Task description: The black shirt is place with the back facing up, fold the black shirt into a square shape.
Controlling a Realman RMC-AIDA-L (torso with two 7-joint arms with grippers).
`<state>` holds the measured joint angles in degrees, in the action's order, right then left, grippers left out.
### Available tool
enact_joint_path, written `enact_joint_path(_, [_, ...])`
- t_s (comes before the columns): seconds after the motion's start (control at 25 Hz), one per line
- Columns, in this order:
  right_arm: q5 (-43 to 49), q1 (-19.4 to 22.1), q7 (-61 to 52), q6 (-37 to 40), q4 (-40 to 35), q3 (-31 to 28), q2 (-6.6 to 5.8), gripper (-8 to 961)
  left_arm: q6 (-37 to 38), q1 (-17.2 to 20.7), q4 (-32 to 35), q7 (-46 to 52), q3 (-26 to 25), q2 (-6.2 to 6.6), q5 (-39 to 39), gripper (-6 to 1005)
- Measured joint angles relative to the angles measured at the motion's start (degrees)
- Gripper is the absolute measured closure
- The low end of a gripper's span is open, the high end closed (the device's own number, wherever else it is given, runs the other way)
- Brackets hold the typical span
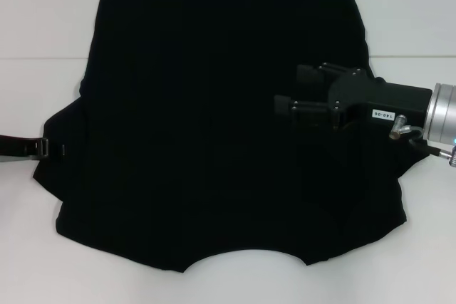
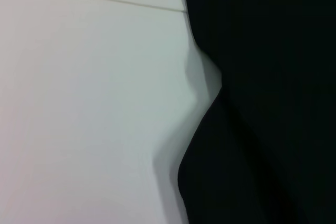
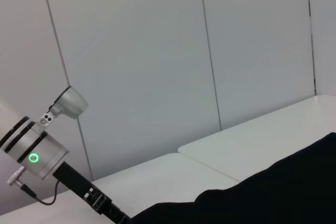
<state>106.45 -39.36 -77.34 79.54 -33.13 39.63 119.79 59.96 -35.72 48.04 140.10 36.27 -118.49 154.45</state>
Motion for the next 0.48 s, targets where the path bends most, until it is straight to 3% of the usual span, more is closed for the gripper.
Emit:
enact_joint_path(0.08, [0.0, 0.0, 0.0, 0.0, 0.0, 0.0, 0.0, 38, 0.0, 0.0, 0.0, 0.0, 0.0, 0.0, 0.3, 430])
enact_joint_path(0.2, [0.0, 0.0, 0.0, 0.0, 0.0, 0.0, 0.0, 38, -0.1, 0.0, 0.0, 0.0, 0.0, 0.0, 1.0, 673])
enact_joint_path(0.48, [0.0, 0.0, 0.1, 0.1, -0.1, 0.0, 0.0, 38, -0.1, -0.1, -0.1, 0.0, 0.0, -0.04, 1.2, 802])
